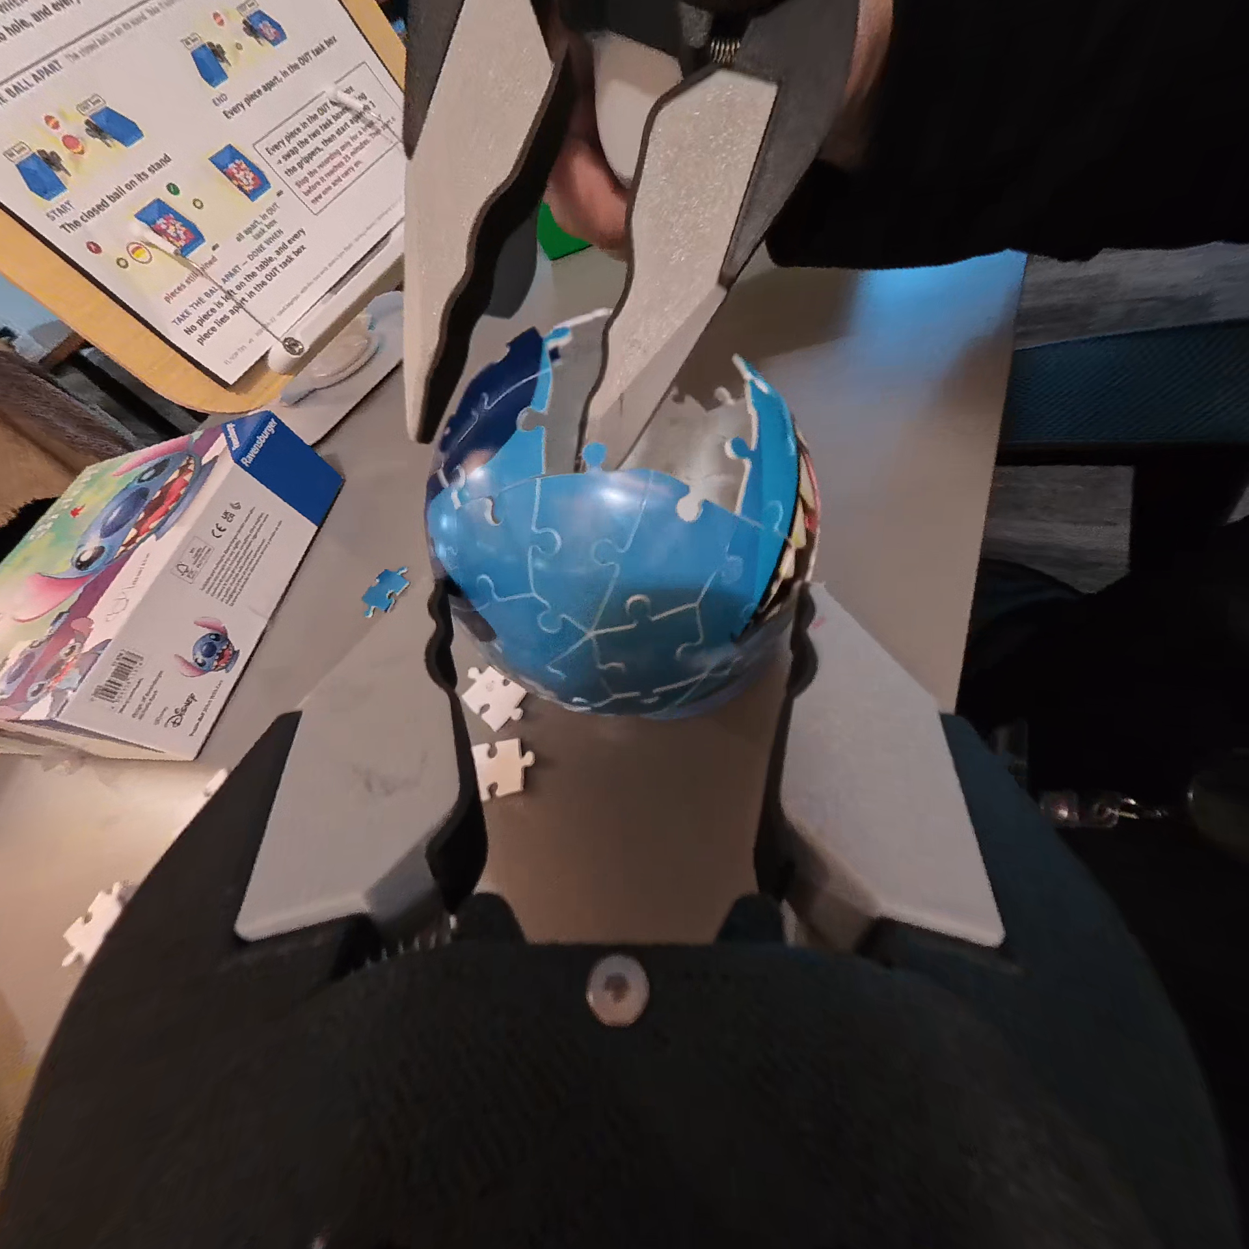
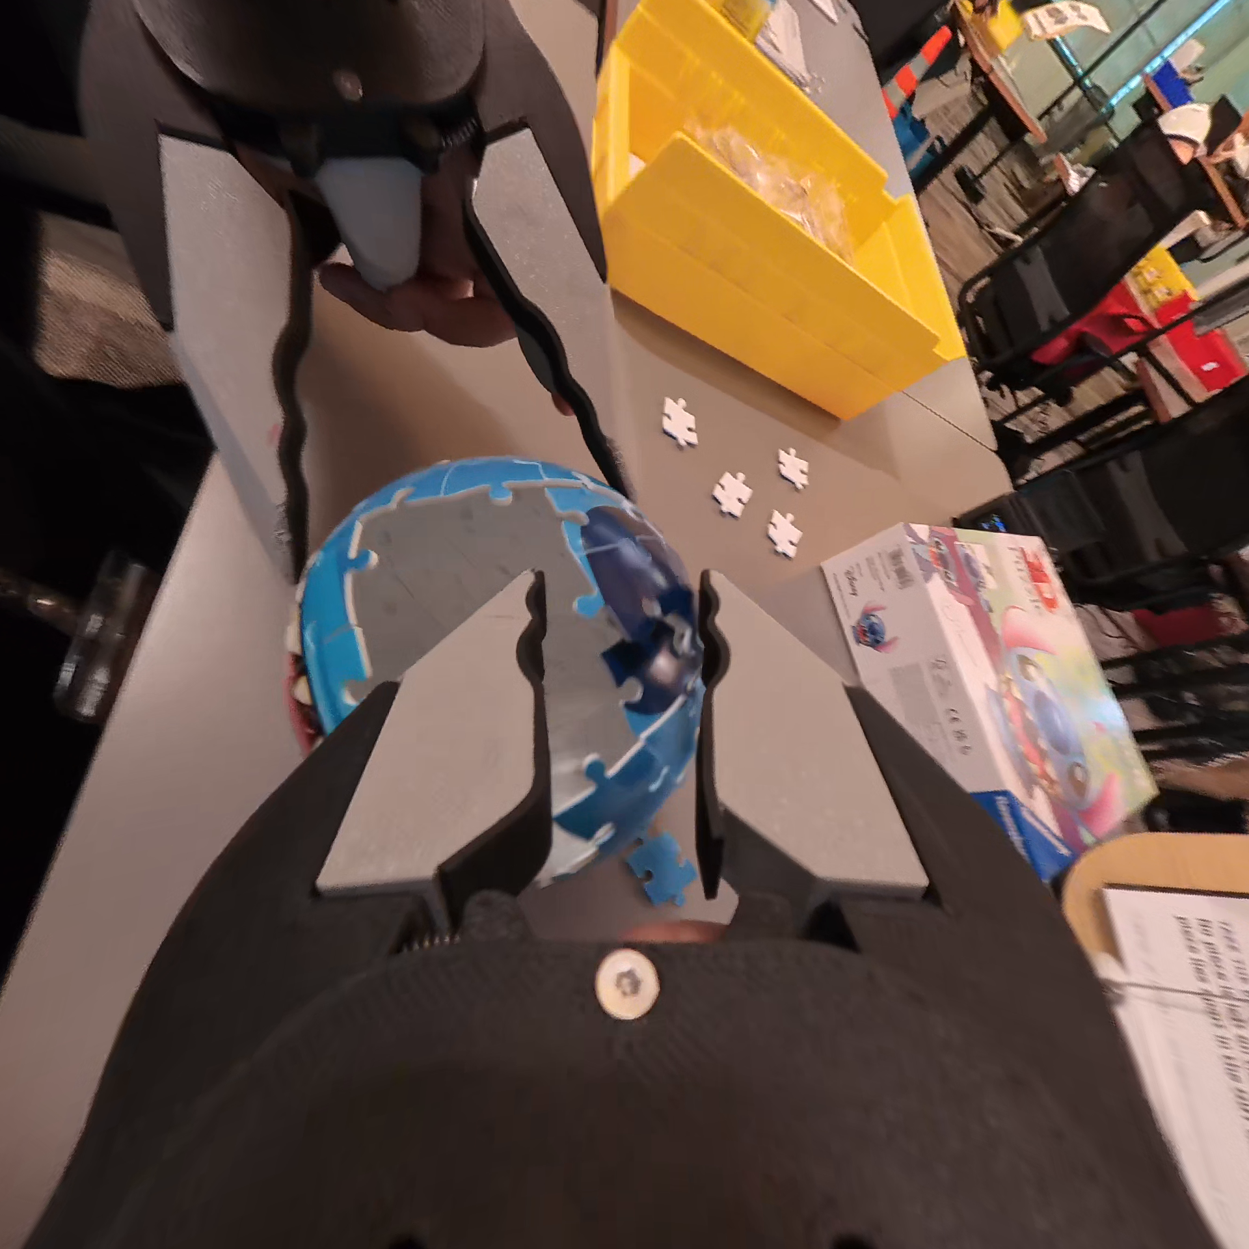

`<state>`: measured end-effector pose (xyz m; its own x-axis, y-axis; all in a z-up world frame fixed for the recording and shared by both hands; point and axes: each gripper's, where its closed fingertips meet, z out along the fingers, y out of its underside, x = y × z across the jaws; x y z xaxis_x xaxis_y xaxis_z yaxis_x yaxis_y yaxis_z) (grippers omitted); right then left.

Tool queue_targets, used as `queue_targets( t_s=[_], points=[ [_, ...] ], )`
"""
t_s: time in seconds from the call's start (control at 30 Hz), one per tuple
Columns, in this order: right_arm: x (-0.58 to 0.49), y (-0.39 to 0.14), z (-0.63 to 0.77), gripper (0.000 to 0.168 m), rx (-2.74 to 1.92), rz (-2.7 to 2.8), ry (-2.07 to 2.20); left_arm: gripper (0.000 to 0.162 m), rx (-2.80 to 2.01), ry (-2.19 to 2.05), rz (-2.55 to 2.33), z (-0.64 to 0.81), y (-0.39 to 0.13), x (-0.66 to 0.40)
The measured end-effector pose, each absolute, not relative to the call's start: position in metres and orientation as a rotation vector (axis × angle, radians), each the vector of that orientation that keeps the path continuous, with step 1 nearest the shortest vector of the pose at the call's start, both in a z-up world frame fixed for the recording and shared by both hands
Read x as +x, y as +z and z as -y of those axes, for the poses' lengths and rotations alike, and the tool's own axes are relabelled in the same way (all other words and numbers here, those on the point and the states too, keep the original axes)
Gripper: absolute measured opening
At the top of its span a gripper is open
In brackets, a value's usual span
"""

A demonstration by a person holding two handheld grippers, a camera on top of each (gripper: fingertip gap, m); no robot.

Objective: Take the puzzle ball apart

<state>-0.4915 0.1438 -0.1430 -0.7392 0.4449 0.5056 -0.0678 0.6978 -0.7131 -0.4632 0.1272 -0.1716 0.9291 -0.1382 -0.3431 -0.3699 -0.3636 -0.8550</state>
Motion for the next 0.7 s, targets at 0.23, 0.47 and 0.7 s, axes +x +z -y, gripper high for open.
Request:
queue_targets(
  t_s=[0.23, 0.47, 0.7],
  points=[
    [-0.473, -0.133, -0.166, 0.045, -0.368, 2.21, 1.202, 0.094, -1.964, 0.205, -0.31, -0.108, -0.176, -0.47],
    [-0.469, -0.131, -0.198, 0.049, -0.462, 2.119, 1.417, 0.094, -1.97, 0.161, -0.222, -0.101, -0.184, -0.491],
    [-0.443, -0.115, -0.212, 0.058, -0.433, 2.093, 1.75, 0.094, -2.028, 0.137, -0.16, -0.08, -0.2, -0.509]
  ],
)
